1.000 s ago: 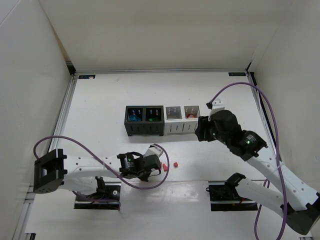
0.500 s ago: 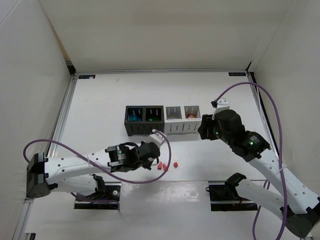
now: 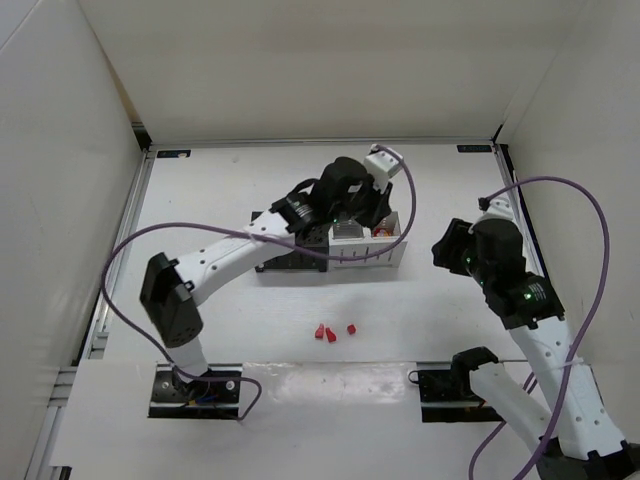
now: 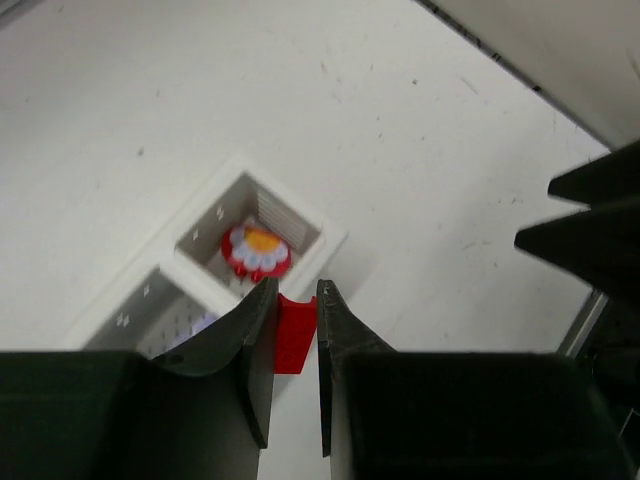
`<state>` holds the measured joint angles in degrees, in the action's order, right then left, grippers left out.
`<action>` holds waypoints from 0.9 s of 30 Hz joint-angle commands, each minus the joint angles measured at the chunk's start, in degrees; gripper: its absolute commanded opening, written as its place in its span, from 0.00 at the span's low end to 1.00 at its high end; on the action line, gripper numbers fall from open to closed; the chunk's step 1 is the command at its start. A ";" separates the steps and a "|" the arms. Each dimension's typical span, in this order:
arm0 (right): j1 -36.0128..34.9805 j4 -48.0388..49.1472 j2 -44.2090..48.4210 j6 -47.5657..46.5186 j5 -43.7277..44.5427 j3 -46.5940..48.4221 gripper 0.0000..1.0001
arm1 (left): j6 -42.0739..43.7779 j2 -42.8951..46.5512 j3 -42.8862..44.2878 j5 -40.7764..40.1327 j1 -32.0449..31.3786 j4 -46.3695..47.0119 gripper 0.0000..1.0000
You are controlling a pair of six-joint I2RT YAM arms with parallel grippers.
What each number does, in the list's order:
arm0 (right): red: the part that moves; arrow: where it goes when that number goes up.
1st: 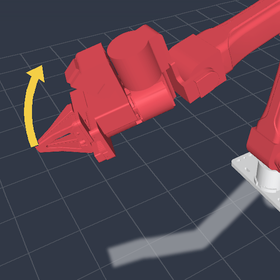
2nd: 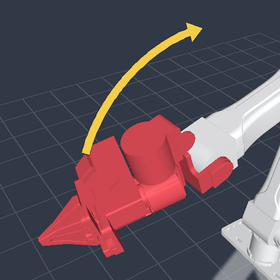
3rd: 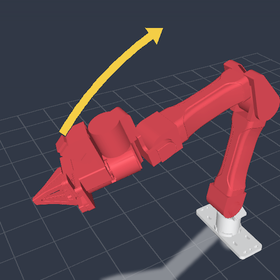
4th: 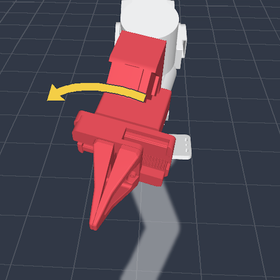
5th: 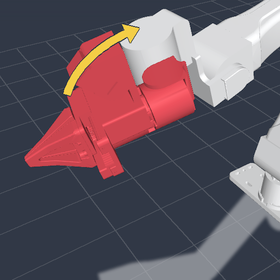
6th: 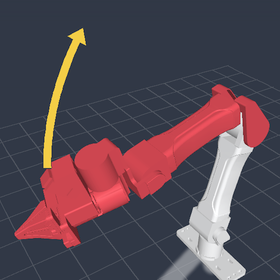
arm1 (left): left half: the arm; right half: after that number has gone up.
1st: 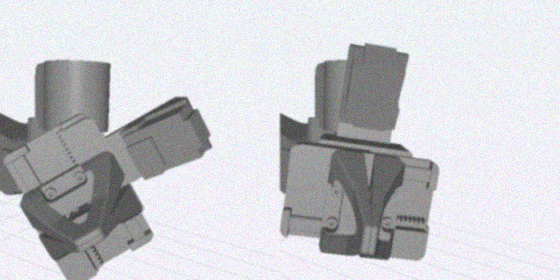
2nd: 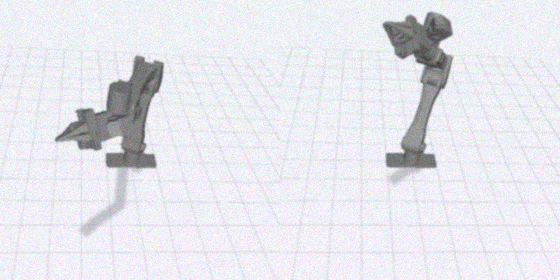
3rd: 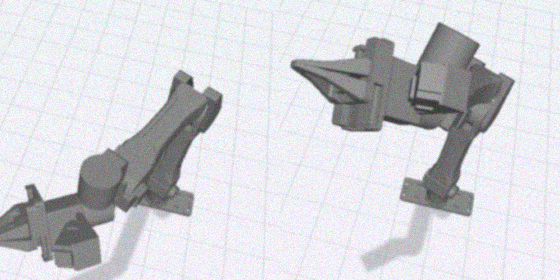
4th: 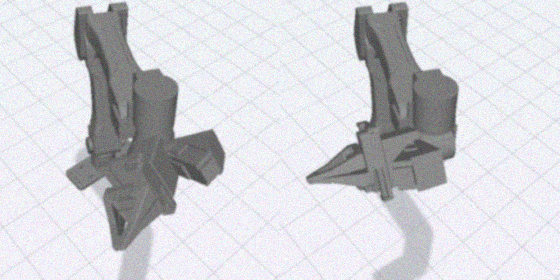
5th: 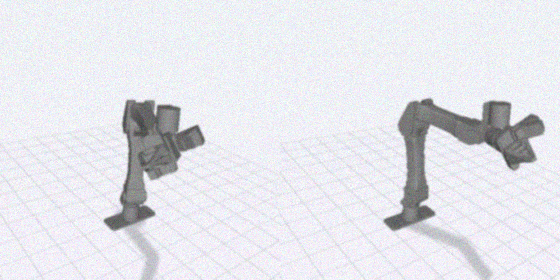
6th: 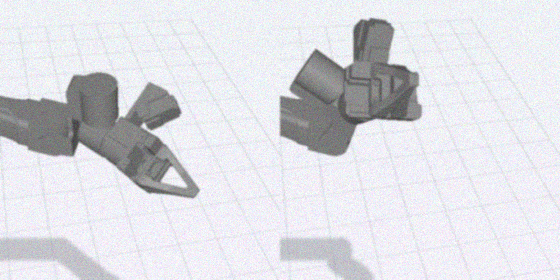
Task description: Sort the legos into containers by color
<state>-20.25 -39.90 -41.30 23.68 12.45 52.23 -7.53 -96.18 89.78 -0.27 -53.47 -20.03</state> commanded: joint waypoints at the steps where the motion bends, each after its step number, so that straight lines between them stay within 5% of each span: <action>1: 3.28 -0.18 0.78 0.14 -2.51 -0.72 0.58 | 4.36 -6.18 9.77 7.13 0.91 -0.53 0.00; 7: 7.33 -0.27 1.66 -1.27 -5.15 -0.37 0.58 | 4.72 -14.72 19.54 9.94 2.58 -4.66 0.00; 15: 11.90 0.44 0.78 -2.68 -9.02 -0.72 0.58 | 3.32 -16.49 18.86 12.49 3.64 -3.79 0.04; 21: 11.47 0.53 0.52 -3.29 -9.20 -0.72 0.58 | 2.08 -15.79 16.57 12.66 3.73 -1.85 0.48; 27: 9.62 -0.44 1.66 -3.38 -7.70 -0.55 0.58 | 1.99 -15.70 16.93 14.16 3.64 -2.73 0.61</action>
<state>-9.69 -40.58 -40.77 21.32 4.19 51.62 -5.41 -114.13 106.74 12.23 -49.74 -23.35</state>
